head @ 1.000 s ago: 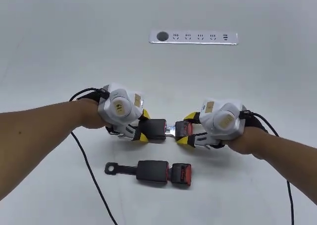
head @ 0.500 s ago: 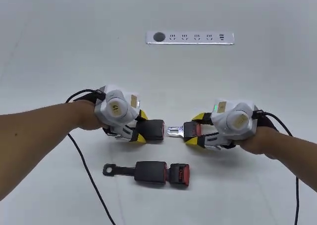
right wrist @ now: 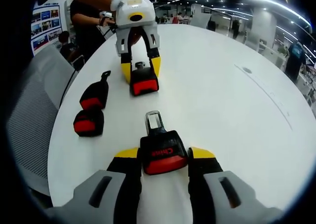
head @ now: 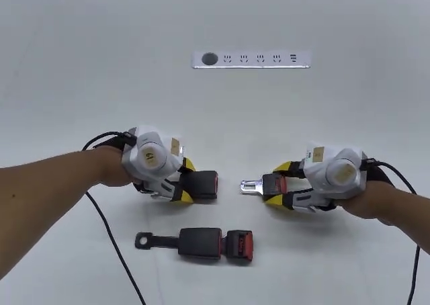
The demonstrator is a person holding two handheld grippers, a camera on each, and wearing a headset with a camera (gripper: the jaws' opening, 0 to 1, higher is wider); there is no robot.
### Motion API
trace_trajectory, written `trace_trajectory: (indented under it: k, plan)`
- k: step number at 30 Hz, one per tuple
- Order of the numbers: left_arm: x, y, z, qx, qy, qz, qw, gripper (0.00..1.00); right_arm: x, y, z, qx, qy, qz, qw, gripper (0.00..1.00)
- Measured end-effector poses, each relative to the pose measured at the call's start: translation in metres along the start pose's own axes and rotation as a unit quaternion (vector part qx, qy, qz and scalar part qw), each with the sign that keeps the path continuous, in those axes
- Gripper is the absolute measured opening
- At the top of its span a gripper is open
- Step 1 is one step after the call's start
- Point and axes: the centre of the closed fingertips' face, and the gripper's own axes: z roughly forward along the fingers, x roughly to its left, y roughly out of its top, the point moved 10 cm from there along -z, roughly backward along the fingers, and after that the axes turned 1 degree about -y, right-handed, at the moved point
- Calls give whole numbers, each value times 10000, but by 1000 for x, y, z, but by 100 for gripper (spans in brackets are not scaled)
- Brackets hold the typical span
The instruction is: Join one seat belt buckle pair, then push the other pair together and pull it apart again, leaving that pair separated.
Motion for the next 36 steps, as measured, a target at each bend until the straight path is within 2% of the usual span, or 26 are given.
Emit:
trace_trajectory:
  k: [21, 29, 36]
  plan:
    - [1, -1, 0, -3, -25, 7, 10000, 33, -5, -28, -26, 55, -110, 181, 9998, 36]
    - [1, 0, 0, 17, -21, 12, 10000, 33, -3, -28, -28, -26, -121, 259, 9996, 37]
    - [2, 1, 2, 112, -27, 47, 9999, 34, -2, -24, -30, 26, -118, 240, 9996, 37]
